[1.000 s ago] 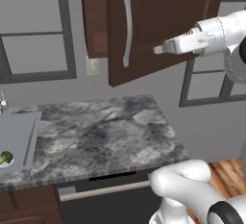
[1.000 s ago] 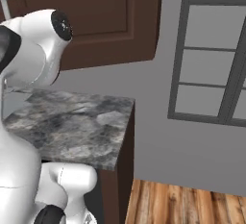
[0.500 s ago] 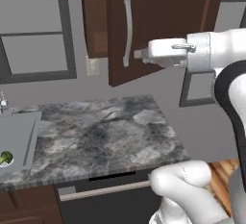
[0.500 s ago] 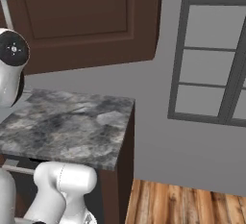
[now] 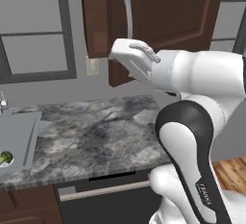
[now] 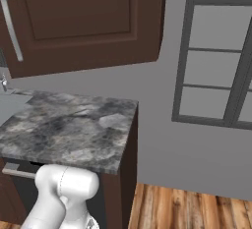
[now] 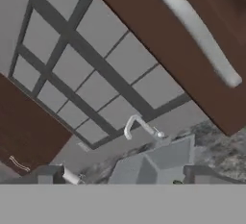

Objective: Open the cabinet, pick the kettle from the cabinet, and place it in the sink.

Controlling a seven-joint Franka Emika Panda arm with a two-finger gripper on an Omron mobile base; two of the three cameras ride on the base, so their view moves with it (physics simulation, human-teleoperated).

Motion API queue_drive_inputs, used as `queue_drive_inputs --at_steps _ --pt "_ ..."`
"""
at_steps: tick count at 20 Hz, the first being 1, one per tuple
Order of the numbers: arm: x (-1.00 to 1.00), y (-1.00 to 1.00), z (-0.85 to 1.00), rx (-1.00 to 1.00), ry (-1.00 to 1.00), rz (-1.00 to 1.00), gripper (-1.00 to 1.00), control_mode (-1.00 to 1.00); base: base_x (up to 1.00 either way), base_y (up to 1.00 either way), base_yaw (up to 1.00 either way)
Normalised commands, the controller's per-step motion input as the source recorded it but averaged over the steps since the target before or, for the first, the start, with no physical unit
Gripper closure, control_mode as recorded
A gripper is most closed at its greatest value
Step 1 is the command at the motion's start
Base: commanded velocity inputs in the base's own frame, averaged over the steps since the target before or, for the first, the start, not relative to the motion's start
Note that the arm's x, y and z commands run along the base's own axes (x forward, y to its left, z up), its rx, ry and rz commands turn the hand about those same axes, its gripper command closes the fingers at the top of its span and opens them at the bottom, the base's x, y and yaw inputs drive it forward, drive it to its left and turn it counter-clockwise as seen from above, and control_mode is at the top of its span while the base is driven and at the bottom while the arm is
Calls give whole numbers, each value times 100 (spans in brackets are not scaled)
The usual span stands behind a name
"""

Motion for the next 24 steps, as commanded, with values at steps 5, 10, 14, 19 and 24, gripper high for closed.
queue_drive_inputs --at_steps 5,10,14,19,24 --pt "18 19 -15 24 35 -43 -100 -100 0 0 0" --pt "19 19 -16 29 31 -43 -100 -100 0 0 0" --pt "29 11 -13 34 21 -31 -100 -100 0 0 0" --pt "28 10 -15 27 9 -35 -100 -100 0 0 0" --pt "24 7 -15 17 4 -43 -100 -100 0 0 0"
